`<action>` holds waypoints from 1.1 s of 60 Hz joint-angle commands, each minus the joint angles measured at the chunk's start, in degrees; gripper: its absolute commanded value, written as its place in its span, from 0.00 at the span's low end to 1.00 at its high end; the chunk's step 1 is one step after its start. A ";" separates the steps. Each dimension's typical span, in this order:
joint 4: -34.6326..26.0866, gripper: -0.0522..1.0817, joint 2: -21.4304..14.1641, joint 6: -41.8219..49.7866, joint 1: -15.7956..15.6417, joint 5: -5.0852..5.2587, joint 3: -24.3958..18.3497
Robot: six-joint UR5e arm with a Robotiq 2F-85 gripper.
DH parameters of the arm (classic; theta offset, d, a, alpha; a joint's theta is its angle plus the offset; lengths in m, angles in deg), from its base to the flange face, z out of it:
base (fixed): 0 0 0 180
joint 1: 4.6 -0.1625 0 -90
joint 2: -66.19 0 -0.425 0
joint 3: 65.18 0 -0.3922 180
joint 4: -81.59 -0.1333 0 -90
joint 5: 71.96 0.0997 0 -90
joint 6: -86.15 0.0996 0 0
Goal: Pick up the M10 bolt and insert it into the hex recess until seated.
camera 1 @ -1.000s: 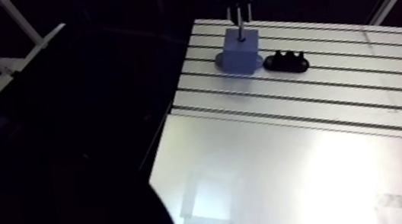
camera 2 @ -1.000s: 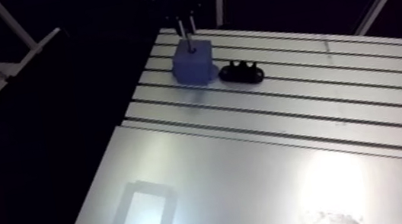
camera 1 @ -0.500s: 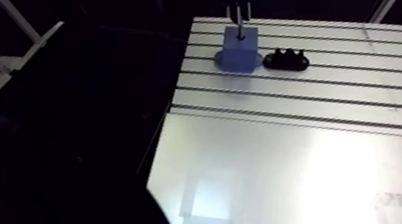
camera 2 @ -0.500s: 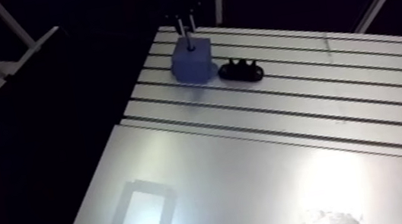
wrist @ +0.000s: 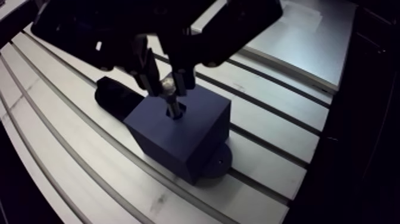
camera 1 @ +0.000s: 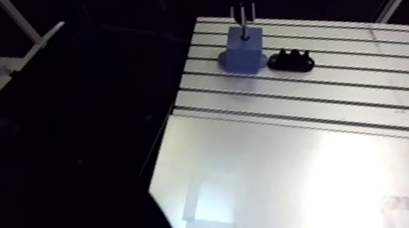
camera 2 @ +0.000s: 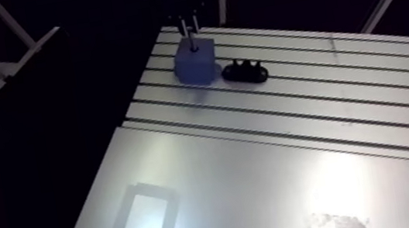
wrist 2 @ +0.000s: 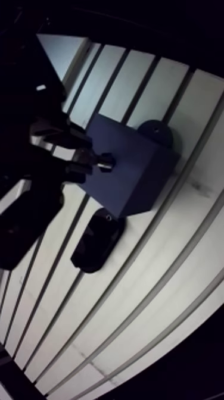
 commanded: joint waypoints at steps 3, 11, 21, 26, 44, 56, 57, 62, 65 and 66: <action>0.05 0.95 -0.01 0.04 0.00 0.00 0.28; 0.13 0.95 -0.01 0.04 0.00 0.00 0.38; 0.13 0.95 -0.01 0.04 0.00 0.00 0.38; 0.13 0.95 0.07 0.04 0.00 -0.09 0.38; 0.22 0.95 0.08 0.12 0.00 -0.09 0.46; 0.22 0.95 0.08 0.04 0.00 -0.09 0.46; 0.22 0.95 0.08 0.04 0.00 -0.09 0.46; 0.15 0.95 0.08 0.04 0.00 -0.09 0.46; 0.22 0.95 0.08 0.04 -0.01 -0.09 0.46; 0.22 0.95 0.08 0.04 -0.01 -0.09 0.46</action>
